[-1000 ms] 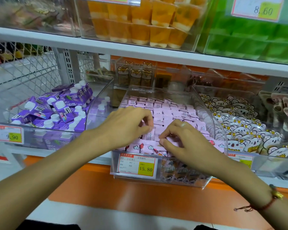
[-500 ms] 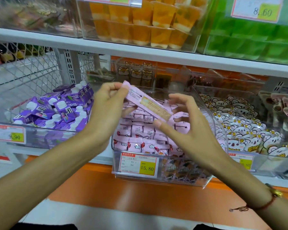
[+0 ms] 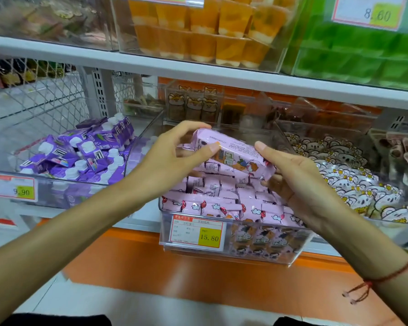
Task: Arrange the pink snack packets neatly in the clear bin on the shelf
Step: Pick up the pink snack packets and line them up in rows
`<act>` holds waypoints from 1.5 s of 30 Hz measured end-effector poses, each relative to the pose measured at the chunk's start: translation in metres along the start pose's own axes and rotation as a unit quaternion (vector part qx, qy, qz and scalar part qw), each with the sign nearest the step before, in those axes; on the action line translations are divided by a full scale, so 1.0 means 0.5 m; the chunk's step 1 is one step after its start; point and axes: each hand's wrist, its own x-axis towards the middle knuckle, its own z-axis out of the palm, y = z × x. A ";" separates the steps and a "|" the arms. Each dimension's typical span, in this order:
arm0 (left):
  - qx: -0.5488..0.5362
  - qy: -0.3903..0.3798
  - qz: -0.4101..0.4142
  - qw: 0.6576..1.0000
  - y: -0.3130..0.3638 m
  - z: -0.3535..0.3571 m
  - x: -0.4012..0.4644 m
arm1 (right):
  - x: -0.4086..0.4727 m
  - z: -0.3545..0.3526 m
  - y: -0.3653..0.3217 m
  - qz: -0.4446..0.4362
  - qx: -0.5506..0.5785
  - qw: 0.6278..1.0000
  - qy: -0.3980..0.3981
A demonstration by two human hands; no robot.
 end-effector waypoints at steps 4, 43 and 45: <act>0.038 0.037 -0.005 0.999 0.001 0.005 0.000 | 0.007 -0.008 0.000 0.045 0.041 0.998 -0.025; 0.495 -0.069 0.137 0.855 -0.003 -0.030 -0.034 | 0.016 0.043 0.051 -0.237 -0.544 0.790 -0.153; 0.464 -0.057 0.128 0.875 -0.006 -0.019 -0.036 | 0.018 0.035 0.048 -0.223 -0.518 0.807 -0.173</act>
